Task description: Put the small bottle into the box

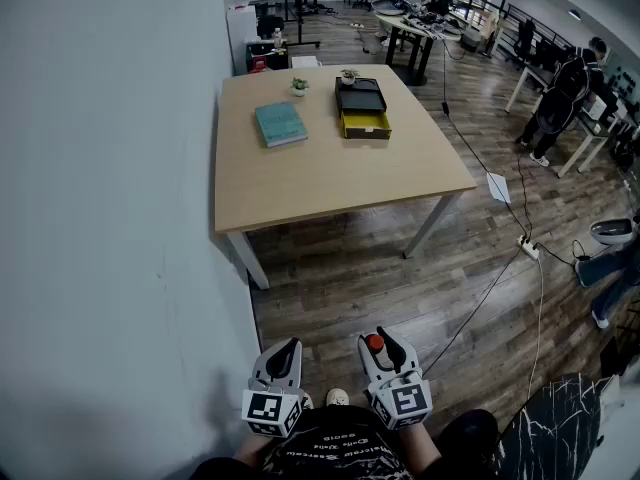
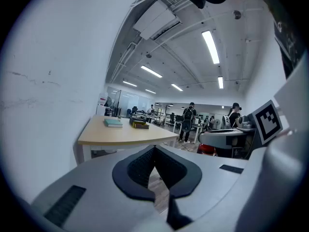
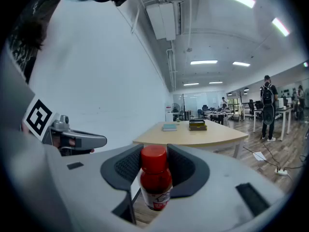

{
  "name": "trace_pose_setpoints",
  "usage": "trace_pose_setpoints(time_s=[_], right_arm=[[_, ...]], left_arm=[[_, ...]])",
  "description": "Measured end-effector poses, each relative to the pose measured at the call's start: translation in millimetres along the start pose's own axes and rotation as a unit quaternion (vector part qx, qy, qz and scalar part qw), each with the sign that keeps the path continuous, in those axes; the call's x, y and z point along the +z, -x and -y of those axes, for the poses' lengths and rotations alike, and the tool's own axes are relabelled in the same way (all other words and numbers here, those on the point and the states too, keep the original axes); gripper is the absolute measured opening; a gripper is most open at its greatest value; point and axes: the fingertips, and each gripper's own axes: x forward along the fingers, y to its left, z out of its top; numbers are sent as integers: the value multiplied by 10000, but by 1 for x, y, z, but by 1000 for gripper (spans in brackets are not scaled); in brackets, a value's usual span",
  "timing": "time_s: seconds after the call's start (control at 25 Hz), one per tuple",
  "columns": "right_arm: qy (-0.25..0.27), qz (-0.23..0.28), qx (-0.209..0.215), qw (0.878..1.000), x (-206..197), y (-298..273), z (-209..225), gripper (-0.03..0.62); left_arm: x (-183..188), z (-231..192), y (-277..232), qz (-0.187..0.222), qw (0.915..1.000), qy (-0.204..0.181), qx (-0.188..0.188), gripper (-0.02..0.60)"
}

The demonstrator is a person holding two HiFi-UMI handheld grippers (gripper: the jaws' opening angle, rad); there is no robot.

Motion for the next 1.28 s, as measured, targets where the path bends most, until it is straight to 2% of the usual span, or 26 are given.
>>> trace_pose_setpoints(time_s=[0.32,0.56,0.84,1.12,1.28], right_arm=[[81,31,-74,9999,-5,16,-4,158],[-190,244,45,9995,0,25,-1,160],[-97,273,31,9996,3,29,18,160],[-184,296,105,9993,0,30,46,160],[-195,258,-51,9995,-2,28,61,160]], left_arm=[[-3,13,15,12,10000,14,-83,5],[-4,23,13,-5,9998,82,-190,5],[-8,42,-1,-57,9996,116,-241,5],[-19,54,-19,-156,9996,241,-83,5],[-24,66,-32,-283,9992,165,-245,5]])
